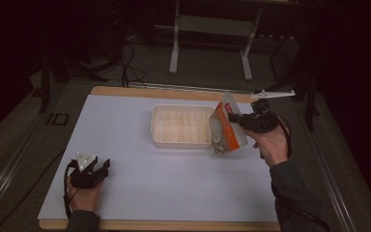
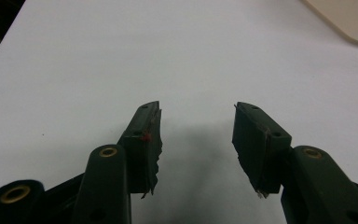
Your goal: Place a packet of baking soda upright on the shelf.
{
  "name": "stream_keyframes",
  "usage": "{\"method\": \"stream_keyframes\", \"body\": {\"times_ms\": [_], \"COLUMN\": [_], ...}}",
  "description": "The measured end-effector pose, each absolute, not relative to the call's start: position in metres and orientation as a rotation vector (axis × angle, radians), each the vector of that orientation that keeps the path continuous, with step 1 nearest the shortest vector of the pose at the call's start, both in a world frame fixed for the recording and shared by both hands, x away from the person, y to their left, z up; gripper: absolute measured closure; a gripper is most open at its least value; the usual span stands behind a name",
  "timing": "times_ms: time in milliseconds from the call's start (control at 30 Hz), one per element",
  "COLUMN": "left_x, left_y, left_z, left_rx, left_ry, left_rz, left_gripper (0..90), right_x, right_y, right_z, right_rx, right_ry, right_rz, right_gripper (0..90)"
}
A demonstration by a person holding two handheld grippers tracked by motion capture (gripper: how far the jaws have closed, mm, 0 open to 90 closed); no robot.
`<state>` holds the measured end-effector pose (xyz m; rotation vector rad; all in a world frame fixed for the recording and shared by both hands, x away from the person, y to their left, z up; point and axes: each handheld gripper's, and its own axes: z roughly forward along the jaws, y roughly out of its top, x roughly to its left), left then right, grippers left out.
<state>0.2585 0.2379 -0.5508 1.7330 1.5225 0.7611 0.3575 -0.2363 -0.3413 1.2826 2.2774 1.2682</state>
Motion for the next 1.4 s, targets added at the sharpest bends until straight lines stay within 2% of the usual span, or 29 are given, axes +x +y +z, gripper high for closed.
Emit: {"method": "stream_keyframes", "body": {"times_ms": [1400], "left_x": [0.258], "left_y": [0.238], "left_z": [-0.551], "left_rx": [1.73], "left_ry": [1.52], "left_rz": [0.762], "left_gripper": [51.4], "right_x": [0.383], "right_y": [-0.226], "right_z": [-0.332], "right_rx": [1.305], "right_ry": [2.131], "right_rz": [1.366], "right_gripper": [90.0]}}
